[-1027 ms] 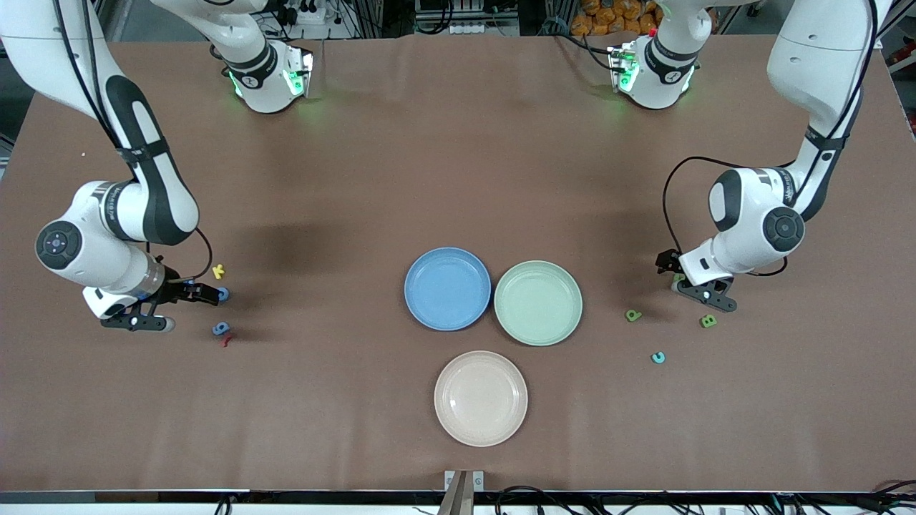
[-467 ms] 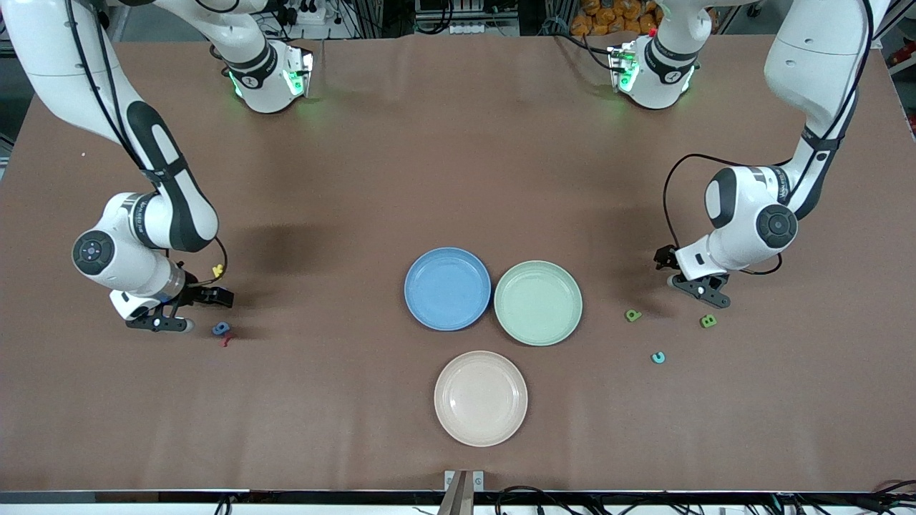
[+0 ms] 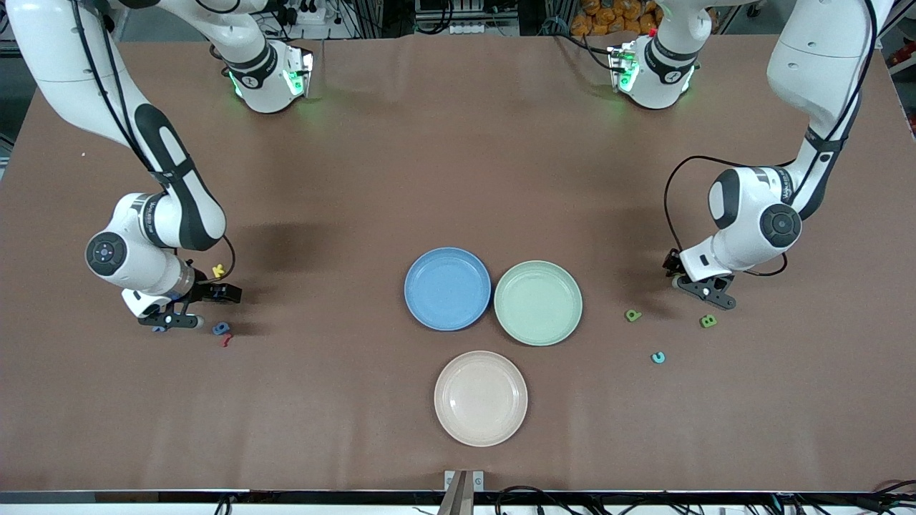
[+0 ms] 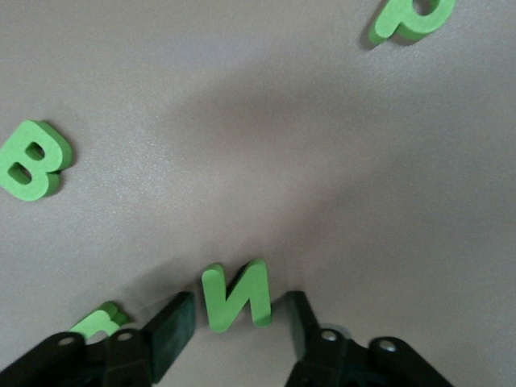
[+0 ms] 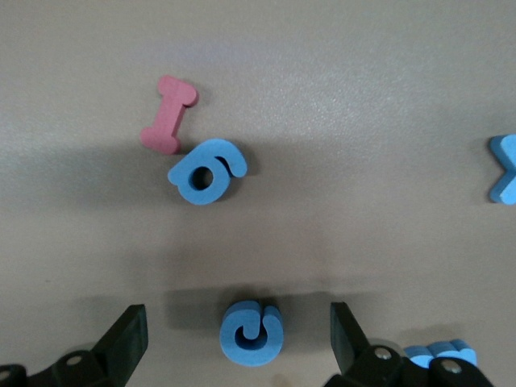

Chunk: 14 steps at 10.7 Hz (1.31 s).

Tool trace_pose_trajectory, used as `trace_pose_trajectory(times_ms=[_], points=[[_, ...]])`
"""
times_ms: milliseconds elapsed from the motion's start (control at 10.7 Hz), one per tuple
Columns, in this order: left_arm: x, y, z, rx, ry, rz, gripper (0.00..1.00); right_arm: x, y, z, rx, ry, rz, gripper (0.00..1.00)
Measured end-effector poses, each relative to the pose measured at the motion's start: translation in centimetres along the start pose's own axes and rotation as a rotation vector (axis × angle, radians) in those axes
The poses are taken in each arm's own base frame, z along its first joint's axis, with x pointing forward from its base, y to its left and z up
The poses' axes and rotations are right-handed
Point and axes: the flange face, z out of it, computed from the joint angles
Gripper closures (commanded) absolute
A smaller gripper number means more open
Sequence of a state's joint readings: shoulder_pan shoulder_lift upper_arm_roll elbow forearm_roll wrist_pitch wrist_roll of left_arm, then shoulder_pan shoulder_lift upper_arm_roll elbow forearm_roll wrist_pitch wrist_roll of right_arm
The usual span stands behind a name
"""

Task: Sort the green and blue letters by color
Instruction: 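Grasp the blue c with the right gripper while the left gripper grasps the green N, then drop the c on the blue plate while the left gripper drops N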

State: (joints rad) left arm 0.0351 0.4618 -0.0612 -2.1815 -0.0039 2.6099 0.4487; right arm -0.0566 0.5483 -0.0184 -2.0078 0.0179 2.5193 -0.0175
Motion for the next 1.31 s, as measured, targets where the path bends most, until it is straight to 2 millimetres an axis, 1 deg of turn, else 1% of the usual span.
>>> trace_pose_trajectory(times_ms=[187, 374, 467, 560, 654, 747, 841, 934, 1121, 1214, 1308], points=[[0.2, 0.1, -0.6, 0.007, 0.006, 0.010, 0.72, -0.2, 0.0, 0.6, 0.000, -0.011, 0.000, 0.00], [0.2, 0.1, -0.5, 0.012, 0.004, 0.021, 0.75, -0.3, 0.0, 0.8, 0.000, -0.014, 0.000, 0.83], [0.2, 0.2, -0.5, 0.012, 0.003, 0.021, 0.77, -0.3, 0.0, 0.8, 0.000, -0.014, 0.000, 0.97], [0.2, 0.2, -0.5, 0.012, 0.003, 0.022, 0.79, -0.3, 0.0, 0.8, 0.000, -0.014, 0.001, 1.00], [0.3, 0.1, -0.7, 0.014, 0.006, 0.022, 0.79, -0.3, 0.1, 0.6, 0.000, -0.010, 0.001, 1.00], [0.7, 0.2, -1.1, 0.018, 0.014, -0.006, 0.79, -0.3, 0.0, 0.5, 0.000, -0.008, -0.002, 1.00], [1.7, 0.8, -2.0, 0.017, 0.014, -0.050, 0.79, -0.2, 0.0, 0.3, 0.000, -0.007, -0.009, 1.00], [3.3, 2.3, -3.8, 0.013, 0.001, -0.106, 0.79, -0.2, 0.1, 0.1, 0.000, -0.007, -0.018, 1.00], [6.5, 7.3, -7.1, 0.014, -0.011, -0.192, 0.79, -0.3, 0.1, 0.1, 0.000, -0.007, -0.027, 1.00], [7.7, 9.8, -8.0, 0.017, -0.008, -0.228, 0.79, -0.3, 0.0, 0.1, 0.000, -0.007, -0.028, 1.00], [8.7, 12.0, -8.5, 0.018, -0.005, -0.263, 0.79, -0.3, 0.0, 0.1, 0.000, -0.007, -0.028, 1.00]])
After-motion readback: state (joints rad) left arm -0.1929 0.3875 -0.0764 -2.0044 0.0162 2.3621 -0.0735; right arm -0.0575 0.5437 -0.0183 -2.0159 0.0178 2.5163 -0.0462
